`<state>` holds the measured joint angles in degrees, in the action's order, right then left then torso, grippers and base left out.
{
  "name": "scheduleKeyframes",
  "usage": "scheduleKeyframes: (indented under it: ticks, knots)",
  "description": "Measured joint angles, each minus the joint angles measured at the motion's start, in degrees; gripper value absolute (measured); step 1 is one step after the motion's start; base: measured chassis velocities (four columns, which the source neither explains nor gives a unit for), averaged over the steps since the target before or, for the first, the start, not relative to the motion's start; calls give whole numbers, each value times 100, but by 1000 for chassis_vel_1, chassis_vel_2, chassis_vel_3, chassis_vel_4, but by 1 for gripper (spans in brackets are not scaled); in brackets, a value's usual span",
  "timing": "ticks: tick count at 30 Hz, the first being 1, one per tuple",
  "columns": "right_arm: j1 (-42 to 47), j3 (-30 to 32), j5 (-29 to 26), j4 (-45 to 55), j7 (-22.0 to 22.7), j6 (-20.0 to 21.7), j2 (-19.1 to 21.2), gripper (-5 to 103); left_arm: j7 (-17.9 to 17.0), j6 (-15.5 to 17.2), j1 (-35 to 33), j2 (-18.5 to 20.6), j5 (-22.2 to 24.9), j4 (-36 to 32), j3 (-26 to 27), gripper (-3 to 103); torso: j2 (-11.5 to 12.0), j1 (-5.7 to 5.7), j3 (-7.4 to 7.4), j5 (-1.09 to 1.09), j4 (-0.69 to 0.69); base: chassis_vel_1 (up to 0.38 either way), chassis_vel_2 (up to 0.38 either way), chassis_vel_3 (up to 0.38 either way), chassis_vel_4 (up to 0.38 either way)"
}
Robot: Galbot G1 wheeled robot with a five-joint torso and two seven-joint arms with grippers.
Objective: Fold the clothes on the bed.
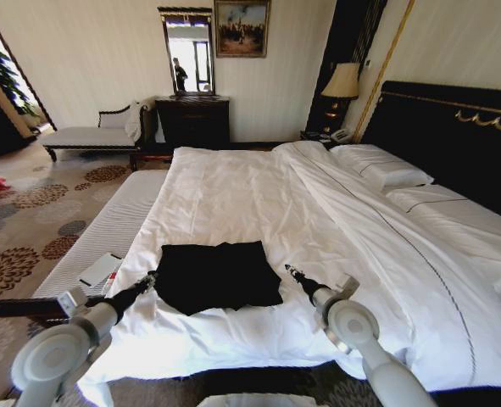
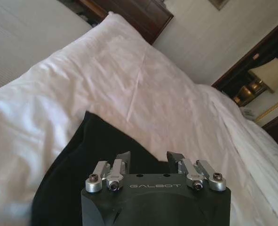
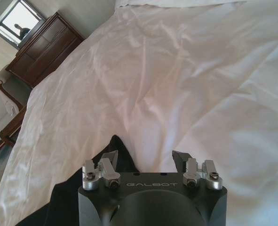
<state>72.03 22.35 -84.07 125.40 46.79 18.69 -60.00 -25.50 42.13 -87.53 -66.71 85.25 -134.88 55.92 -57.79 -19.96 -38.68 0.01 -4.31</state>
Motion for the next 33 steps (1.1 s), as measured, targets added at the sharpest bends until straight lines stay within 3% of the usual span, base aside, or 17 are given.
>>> scheduleKeyframes:
  ticks: [1, 3, 5, 7, 9, 13, 14, 15, 19, 21, 29, 33]
  knots:
    - [0, 0, 0, 0, 0, 0, 0, 62, 0, 0, 0, 0, 0, 0, 0, 49, 0, 0, 0, 0, 0, 0, 0, 0, 0]
    - [-142, 41, -103, -135, 26, 2, 64, 73, -61, 0, 218, 70, 117, 229, 39, 55, 0, 0, 0, -1, 1, 0, 0, 0, 0]
    - [-221, 28, -126, -249, 34, 7, 77, 84, -117, 0, 527, 136, 225, 644, -22, 66, 0, 1, 0, -1, 1, 0, 0, 0, 0]
    - [-235, 14, -126, -282, 36, 11, 76, 84, -116, -2, 633, 153, 280, 797, -64, 72, 0, 0, 0, -1, 1, 0, 0, 0, 0]
    - [-298, -80, -118, -428, 60, 40, 28, 98, -107, -1, 1207, 208, 534, 1528, -288, 82, 0, 0, 0, -3, -4, 0, 0, 0, 0]
    - [-530, -374, -107, -653, 84, 52, -36, 99, 42, -2, 1565, 210, 695, 2145, -354, 93, 1, -1, -1, -2, -10, 0, 0, 0, 0]
    - [-707, -574, -101, -795, 84, 54, -58, 100, 113, -2, 1624, 194, 692, 2379, -313, 93, 1, -1, -1, -2, -5, 0, 0, 0, 0]
    - [-908, -822, -98, -977, 85, 59, -95, 100, 206, -1, 1758, 177, 659, 2754, -282, 99, 1, -1, -1, 0, 6, 0, 0, 0, 0]
    - [-1047, -1016, -80, -1186, 105, 67, -162, 100, 352, -2, 2192, 171, 560, 3546, -403, 100, 1, -1, -1, -4, 5, 0, 0, 0, 0]
    - [-1101, -1074, -54, -1308, 118, 69, -202, 100, 475, -2, 2510, 165, 485, 3992, -527, 100, 1, -1, -1, -4, -4, 0, 0, 0, 0]
    - [-1220, -1142, -7, -1530, 156, 69, -296, 100, 689, 0, 3101, 152, 239, 4632, -882, 100, 1, -1, 0, -1, -1, 0, 0, 0, 0]
    - [-1288, -1174, 28, -1620, 189, 69, -376, 100, 845, 1, 3421, 102, -243, 5020, -1180, 100, 1, -1, 0, -1, 1, 0, 0, 0, 0]
